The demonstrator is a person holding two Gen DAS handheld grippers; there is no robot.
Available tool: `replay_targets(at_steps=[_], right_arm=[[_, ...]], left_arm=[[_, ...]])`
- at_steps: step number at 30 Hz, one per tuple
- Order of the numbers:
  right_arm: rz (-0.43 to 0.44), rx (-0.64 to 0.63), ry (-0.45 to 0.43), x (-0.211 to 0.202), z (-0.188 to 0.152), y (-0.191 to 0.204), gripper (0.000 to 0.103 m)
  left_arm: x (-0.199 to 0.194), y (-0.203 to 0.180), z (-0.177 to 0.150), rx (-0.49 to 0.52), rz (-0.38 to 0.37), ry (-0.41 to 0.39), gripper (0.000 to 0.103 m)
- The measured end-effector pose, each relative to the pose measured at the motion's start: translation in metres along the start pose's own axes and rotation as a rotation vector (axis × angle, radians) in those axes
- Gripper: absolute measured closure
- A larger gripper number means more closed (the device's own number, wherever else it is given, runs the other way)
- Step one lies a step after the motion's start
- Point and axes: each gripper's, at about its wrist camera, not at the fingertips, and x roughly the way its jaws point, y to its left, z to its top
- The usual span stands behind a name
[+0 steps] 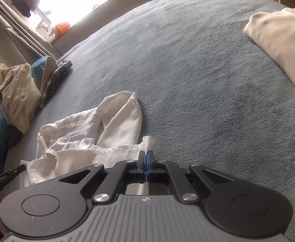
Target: Fold clothes
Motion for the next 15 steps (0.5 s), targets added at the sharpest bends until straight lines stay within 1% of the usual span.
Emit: replay_targets(at_steps=[4, 5, 7, 8, 9, 10, 11, 12, 14, 15], right_arm=[[0.003, 0.009, 0.004, 0.002, -0.001, -0.003, 0.103], [0.012, 0.024, 0.012, 0.003, -0.001, -0.005, 0.102], [0.053, 0.088, 0.048, 0.006, 0.000, -0.013, 0.100], [0.071, 0.120, 0.064, 0.007, 0.000, -0.017, 0.096], [0.086, 0.150, 0.074, 0.008, -0.001, -0.021, 0.083], [0.099, 0.178, 0.082, 0.008, -0.002, -0.025, 0.074], [0.109, 0.198, 0.084, 0.008, -0.003, -0.029, 0.058], [0.118, 0.217, 0.086, 0.007, -0.003, -0.032, 0.056], [0.136, 0.243, 0.091, 0.007, -0.004, -0.038, 0.056], [0.144, 0.258, 0.095, 0.007, -0.005, -0.041, 0.056]], left_arm=[[0.002, 0.003, -0.001, -0.014, -0.017, 0.005, 0.101], [0.004, 0.004, -0.001, -0.026, -0.033, 0.019, 0.101], [0.009, 0.009, -0.001, -0.073, -0.070, 0.077, 0.098], [0.011, 0.011, -0.002, -0.095, -0.087, 0.105, 0.089], [0.012, 0.013, -0.003, -0.115, -0.091, 0.121, 0.074], [0.014, 0.016, -0.004, -0.135, -0.095, 0.136, 0.066], [0.015, 0.019, -0.005, -0.156, -0.100, 0.150, 0.062], [0.014, 0.023, -0.007, -0.181, -0.115, 0.149, 0.061], [0.013, 0.030, -0.007, -0.226, -0.136, 0.158, 0.060], [0.014, 0.034, -0.007, -0.258, -0.155, 0.165, 0.057]])
